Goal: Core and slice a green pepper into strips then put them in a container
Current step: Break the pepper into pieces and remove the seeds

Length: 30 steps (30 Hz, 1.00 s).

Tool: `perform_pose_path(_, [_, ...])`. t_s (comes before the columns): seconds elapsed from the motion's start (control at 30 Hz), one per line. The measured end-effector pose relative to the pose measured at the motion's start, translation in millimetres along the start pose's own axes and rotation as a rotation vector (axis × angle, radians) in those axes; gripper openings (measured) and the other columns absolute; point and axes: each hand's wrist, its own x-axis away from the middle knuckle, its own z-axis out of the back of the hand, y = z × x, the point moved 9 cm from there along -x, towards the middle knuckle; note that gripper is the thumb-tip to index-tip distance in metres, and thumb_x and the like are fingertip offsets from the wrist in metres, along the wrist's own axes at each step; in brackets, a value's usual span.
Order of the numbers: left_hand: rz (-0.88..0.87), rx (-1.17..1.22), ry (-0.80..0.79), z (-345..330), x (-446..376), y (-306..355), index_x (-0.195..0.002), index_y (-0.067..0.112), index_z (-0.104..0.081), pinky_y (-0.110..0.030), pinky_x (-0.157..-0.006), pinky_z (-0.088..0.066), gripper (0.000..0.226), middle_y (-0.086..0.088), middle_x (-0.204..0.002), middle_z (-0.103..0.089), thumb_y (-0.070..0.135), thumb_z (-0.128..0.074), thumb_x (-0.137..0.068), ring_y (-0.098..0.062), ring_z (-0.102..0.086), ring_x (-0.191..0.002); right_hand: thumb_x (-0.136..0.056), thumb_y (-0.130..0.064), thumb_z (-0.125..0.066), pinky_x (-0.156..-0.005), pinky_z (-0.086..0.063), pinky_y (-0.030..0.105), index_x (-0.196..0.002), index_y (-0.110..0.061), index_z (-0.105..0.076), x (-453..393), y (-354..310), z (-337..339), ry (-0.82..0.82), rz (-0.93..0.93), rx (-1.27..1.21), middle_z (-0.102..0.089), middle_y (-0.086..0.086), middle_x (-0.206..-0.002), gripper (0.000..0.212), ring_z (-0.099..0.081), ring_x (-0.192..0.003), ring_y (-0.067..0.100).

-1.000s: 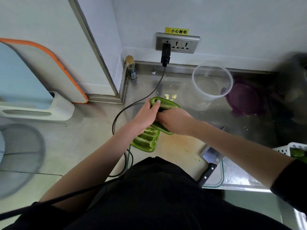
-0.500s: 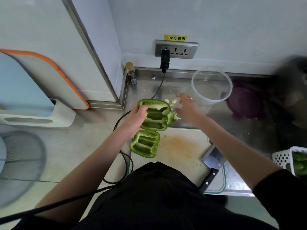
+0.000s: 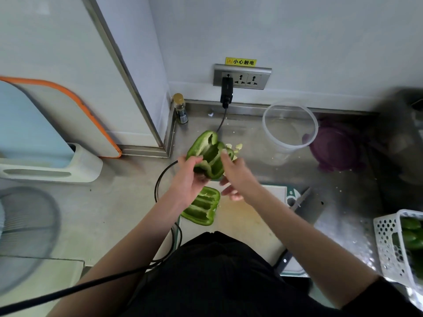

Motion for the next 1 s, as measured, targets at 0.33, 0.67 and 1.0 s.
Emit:
perform_pose_path(0.33, [-0.165, -0.475, -0.12, -20.7, 14.5, -3.4, -0.107, 0.022, -0.033, -0.043, -0.091, -0.052, 0.032, -0.005, -0.12, -0.05, 0.016, -0.06, -0.089, -0.017, -0.061, -0.105, -0.083, -0.021, -0.064, -0.041, -0.045, 0.025, -0.11, -0.01, -0.047, -5.5, 7.9, 15.1, 0.069, 0.007, -0.29, -0.061, 0.015, -0.082, 0.034, -0.054, -0.041, 0.02])
perform_pose_path(0.67, [-0.332, -0.935, -0.08, -25.5, 19.7, 7.9, -0.13, 0.027, -0.036, -0.011, -0.075, -0.043, 0.034, 0.018, -0.1, -0.056, 0.019, -0.046, -0.098, 0.006, -0.055, -0.09, -0.093, -0.017, -0.057, -0.056, -0.059, 0.033, -0.113, -0.008, -0.048, -4.5, 1.5, 12.0, -0.118, 0.205, -0.041, -0.07, 0.014, -0.091, 0.024, -0.071, -0.061, 0.03])
perform_pose_path(1.0, [-0.366, -1.018, -0.086, -21.9, 24.9, 18.3, -0.136, 0.024, -0.03, -0.023, -0.084, -0.044, 0.042, 0.01, -0.107, -0.056, 0.018, -0.046, -0.098, -0.005, -0.057, -0.096, -0.099, -0.021, -0.047, -0.08, -0.057, 0.038, -0.114, -0.016, -0.042, 5.4, 0.6, 34.6, -0.004, 0.296, -0.053, -0.063, 0.008, -0.108, 0.017, -0.066, -0.091, 0.021])
